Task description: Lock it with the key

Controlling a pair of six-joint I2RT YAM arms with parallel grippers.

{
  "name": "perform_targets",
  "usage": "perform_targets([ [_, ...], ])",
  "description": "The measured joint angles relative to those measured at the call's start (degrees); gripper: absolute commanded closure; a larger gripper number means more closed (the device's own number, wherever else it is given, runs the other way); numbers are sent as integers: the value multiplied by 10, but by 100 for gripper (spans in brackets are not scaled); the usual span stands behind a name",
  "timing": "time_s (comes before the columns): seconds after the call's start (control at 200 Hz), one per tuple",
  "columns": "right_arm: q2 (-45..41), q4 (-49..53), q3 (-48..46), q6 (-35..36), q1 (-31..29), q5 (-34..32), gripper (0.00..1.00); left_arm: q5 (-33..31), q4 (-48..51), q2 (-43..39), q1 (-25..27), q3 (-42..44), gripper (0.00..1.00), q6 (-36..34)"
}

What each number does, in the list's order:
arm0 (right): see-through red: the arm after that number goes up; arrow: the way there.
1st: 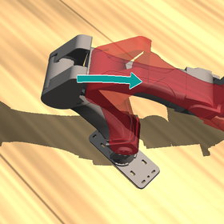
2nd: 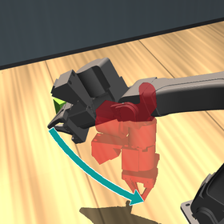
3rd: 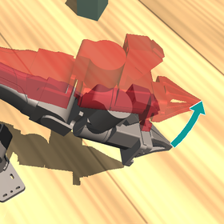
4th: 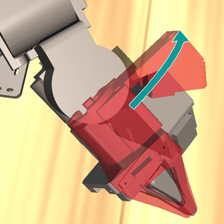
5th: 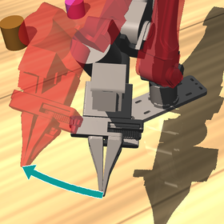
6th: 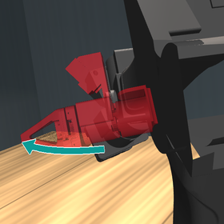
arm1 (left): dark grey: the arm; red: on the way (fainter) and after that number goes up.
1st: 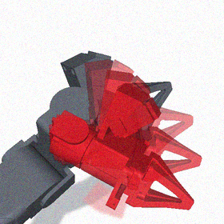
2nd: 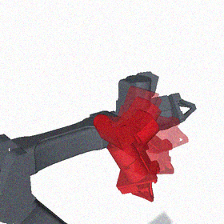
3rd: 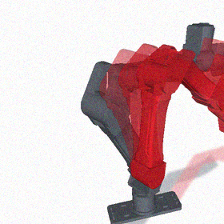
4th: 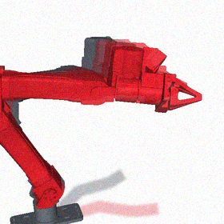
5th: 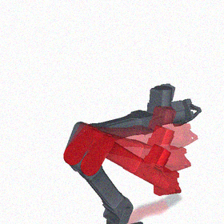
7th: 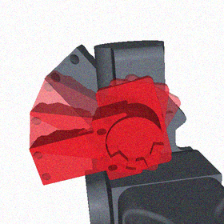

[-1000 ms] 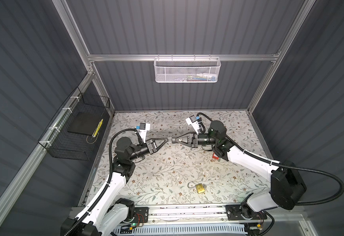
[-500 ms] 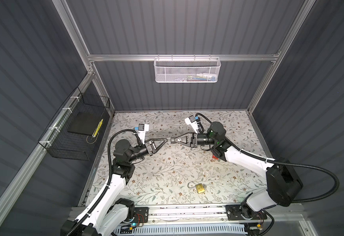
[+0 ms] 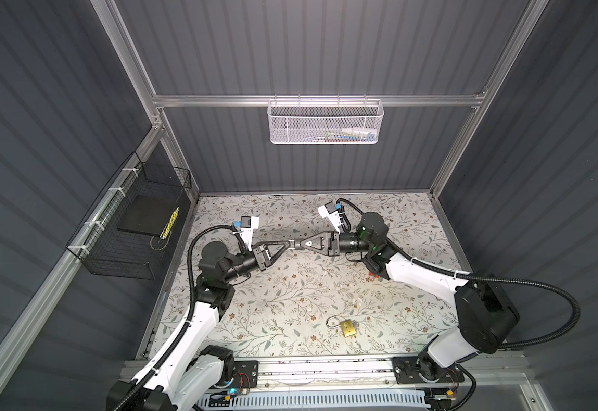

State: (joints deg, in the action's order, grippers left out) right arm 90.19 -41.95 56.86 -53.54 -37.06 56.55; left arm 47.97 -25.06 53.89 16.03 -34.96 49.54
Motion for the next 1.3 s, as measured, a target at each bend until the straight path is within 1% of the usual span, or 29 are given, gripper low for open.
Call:
perform_targets([
  [0.145, -2, 7, 0, 6, 1, -2, 100, 4, 30, 8, 0, -20, 100, -23],
  [0.425, -14, 36, 0, 26, 3, -5, 100, 12, 57, 13, 0, -33, 100, -33],
  [0.49, -19, 39, 0, 31, 2, -11, 100, 4, 34, 14, 10, -29, 100, -22],
  [0.56, -17, 46, 12, 44, 1, -19, 100, -28, -11, 31, 31, -19, 100, -9],
  [0.64, 0, 54, 38, 42, 7, -26, 100, -61, -65, 43, 34, -10, 100, 10],
  [0.675, 4, 42, 38, 35, 10, -29, 100, -70, -67, 42, 34, -9, 100, 13],
  [0.75, -1, 12, 13, 20, 12, -27, 100, -75, -18, 17, 37, -11, 100, -6],
  [0.815, -18, 11, -6, 22, 10, -18, 100, -71, 47, -9, 42, -23, 100, -30],
  [0.855, -31, 17, -10, 28, 9, -16, 100, -63, 72, -17, 43, -33, 100, -40],
  [0.91, -48, 28, -10, 37, 9, -17, 100, -51, 85, -20, 46, -47, 85, -46],
  [0.935, -56, 31, -10, 41, 9, -17, 100, -44, 84, -17, 46, -53, 80, -47],
  [0.98, -66, 32, -10, 47, 10, -21, 100, -31, 80, -10, 47, -61, 72, -44],
  [1.021, -72, 30, -10, 50, 10, -25, 100, -21, 73, -1, 47, -62, 67, -40],
  [1.151, -72, 24, -20, 50, 15, -34, 100, 2, 54, 33, 47, -62, 66, -23],
  [1.301, -72, 24, -31, 49, 15, -37, 100, 6, 52, 35, 47, -62, 66, -15],
])
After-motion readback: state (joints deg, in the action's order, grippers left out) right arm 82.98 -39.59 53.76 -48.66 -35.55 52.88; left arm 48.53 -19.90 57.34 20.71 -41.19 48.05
